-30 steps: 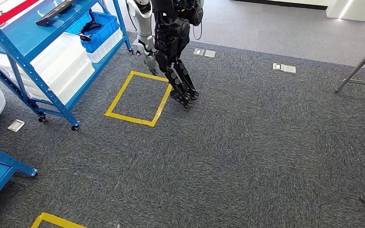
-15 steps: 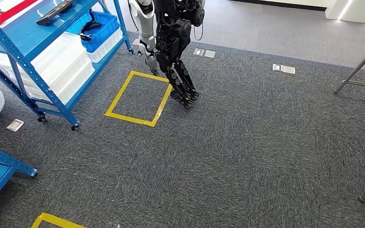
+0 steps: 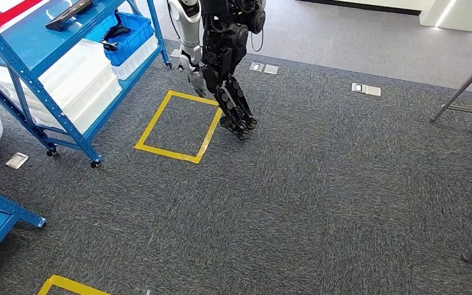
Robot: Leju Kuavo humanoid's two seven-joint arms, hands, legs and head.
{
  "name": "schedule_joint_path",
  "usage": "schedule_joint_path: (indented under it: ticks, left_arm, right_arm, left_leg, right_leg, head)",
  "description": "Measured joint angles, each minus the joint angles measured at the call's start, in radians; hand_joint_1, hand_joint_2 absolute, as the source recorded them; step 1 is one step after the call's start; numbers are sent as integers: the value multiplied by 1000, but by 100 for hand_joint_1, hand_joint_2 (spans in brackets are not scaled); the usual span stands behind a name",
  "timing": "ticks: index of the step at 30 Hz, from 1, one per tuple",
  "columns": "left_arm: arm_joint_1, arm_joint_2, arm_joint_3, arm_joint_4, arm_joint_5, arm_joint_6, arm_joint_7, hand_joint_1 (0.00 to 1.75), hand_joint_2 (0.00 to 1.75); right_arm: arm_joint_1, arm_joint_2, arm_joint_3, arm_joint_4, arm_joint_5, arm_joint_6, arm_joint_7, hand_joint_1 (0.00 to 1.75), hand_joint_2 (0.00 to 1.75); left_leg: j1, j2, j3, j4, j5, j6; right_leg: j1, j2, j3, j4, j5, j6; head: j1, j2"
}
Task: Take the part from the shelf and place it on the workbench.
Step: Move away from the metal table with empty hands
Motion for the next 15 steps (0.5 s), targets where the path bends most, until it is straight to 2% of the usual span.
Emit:
schedule_joint_path:
  ticks: [3,15]
  left_arm:
    - [1,0,2,0,3,4,-3,0,175]
    - [7,-5,26,0,22,23,-17,0,175]
  right_arm:
    - [-2,1,0,0,10,0,0,0,0]
    - [-5,10,0,0,30,0,0,0,0]
  left_leg:
    - [1,0,-17,30,-14,0]
    - [0,0,-13,31,-13,2]
  right_leg:
    - [1,0,-19,26,-12,1]
    - [0,0,-6,24,-11,3]
  head:
    - [0,0]
    - [0,0]
